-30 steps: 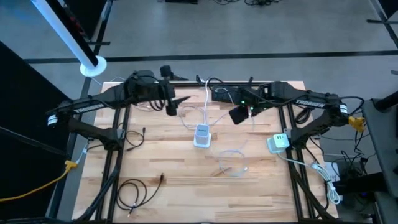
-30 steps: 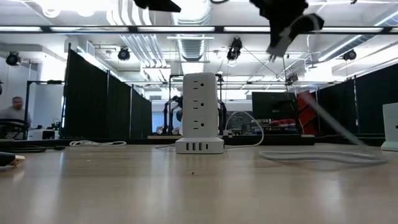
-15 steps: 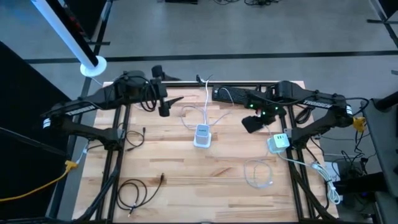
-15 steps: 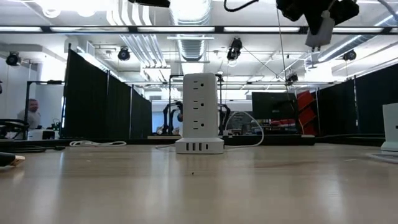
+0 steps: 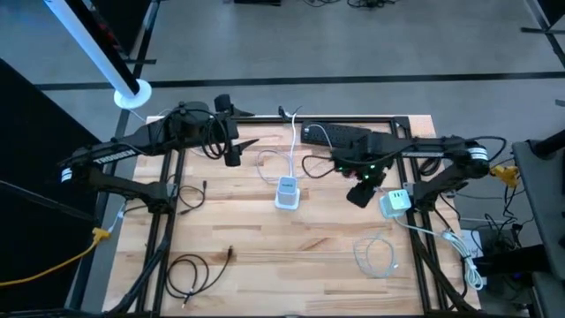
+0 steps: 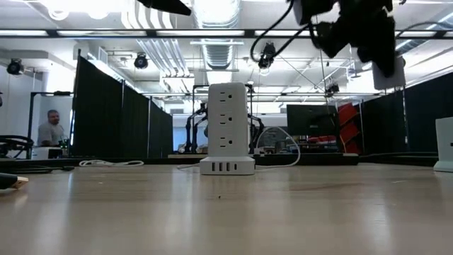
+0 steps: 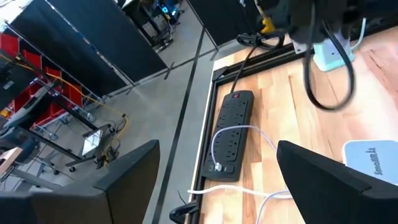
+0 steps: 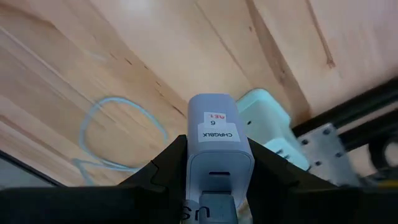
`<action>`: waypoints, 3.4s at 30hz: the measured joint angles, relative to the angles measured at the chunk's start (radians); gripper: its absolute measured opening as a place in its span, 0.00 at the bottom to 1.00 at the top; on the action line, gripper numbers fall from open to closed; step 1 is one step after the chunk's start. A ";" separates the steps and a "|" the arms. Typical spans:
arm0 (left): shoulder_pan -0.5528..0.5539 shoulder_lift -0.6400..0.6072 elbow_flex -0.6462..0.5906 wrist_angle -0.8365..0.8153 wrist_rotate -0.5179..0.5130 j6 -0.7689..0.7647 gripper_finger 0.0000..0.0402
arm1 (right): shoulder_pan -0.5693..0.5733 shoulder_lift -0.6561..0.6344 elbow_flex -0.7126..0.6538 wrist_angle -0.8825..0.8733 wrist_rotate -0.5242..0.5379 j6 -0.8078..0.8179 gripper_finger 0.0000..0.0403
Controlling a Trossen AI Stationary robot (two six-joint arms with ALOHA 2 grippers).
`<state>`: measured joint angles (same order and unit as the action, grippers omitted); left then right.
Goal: Insert USB
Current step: Insert the purple charger adapter into the right white outlet extension
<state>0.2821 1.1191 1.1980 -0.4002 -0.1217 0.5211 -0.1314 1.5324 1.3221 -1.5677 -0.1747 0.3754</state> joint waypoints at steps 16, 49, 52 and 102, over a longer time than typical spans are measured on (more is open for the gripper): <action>0.000 0.016 0.000 0.043 0.002 -0.071 0.78 | -0.101 0.112 0.172 -0.003 0.188 -0.613 0.29; -0.003 0.148 0.003 0.153 0.011 -0.123 0.78 | -0.407 -0.035 -0.164 -0.003 0.288 -0.665 0.29; -0.003 0.148 0.003 0.154 0.011 -0.123 0.78 | -0.377 0.002 -0.213 -0.002 0.279 -0.664 0.29; -0.004 0.149 0.004 0.150 0.034 -0.149 0.78 | -0.142 -0.089 -0.284 -0.007 -0.102 -0.092 0.29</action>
<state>0.2783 1.2682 1.2019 -0.2507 -0.0874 0.3725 -0.2736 1.4432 1.0377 -1.5746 -0.2767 0.2834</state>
